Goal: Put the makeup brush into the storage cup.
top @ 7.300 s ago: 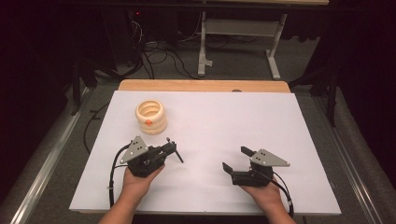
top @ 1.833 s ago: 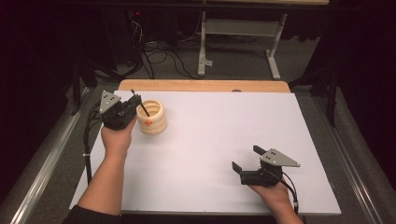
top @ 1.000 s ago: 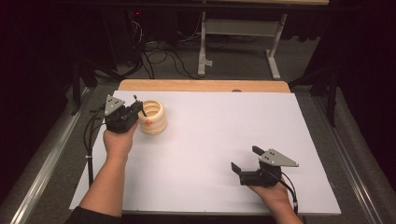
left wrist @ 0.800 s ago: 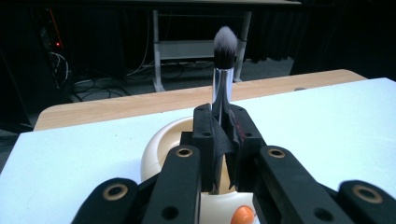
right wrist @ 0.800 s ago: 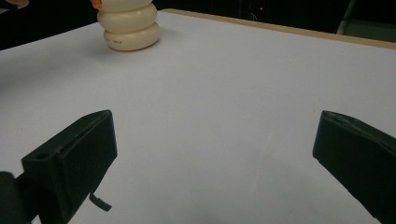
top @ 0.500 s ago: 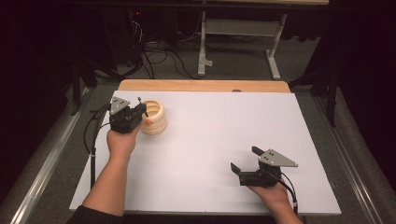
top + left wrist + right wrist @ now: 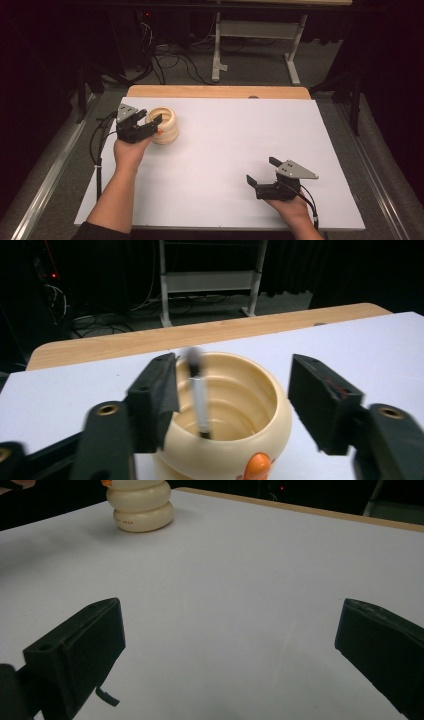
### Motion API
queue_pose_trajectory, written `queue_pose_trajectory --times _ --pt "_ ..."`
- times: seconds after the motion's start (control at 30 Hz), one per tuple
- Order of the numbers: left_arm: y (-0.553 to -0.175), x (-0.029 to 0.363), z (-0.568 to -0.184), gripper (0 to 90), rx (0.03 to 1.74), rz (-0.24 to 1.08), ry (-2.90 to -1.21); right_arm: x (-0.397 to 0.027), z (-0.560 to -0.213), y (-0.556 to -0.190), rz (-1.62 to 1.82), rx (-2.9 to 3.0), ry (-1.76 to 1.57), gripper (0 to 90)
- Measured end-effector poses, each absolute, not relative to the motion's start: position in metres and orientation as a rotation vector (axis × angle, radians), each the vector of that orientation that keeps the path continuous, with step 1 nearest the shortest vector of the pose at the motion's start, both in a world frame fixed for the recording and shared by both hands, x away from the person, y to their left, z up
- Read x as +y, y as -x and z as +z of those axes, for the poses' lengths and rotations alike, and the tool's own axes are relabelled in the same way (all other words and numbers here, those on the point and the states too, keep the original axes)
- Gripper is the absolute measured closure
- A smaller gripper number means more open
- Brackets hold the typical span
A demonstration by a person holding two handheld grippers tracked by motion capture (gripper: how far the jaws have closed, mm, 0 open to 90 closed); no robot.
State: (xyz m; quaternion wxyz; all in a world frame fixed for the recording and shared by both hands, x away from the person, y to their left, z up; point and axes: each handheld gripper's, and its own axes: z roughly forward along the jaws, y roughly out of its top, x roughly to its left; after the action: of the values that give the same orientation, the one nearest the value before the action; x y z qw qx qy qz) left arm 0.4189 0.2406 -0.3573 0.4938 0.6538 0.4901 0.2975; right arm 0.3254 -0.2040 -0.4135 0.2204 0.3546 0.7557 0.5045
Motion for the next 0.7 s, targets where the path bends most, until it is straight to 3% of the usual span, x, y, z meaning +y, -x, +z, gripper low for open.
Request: queue_pose_trajectory --times 0.23,0.7 --pt "-0.4202 0.243 -0.3573 16.7 1.198 0.712 -1.577 -0.2036 -0.4136 -0.3253 1.399 2.089 -0.98 1.0" --pt "-0.4149 0.2358 -0.3568 9.7 1.186 0.687 -1.601 -0.2033 -0.4132 -0.3249 1.393 2.089 -0.973 1.1"
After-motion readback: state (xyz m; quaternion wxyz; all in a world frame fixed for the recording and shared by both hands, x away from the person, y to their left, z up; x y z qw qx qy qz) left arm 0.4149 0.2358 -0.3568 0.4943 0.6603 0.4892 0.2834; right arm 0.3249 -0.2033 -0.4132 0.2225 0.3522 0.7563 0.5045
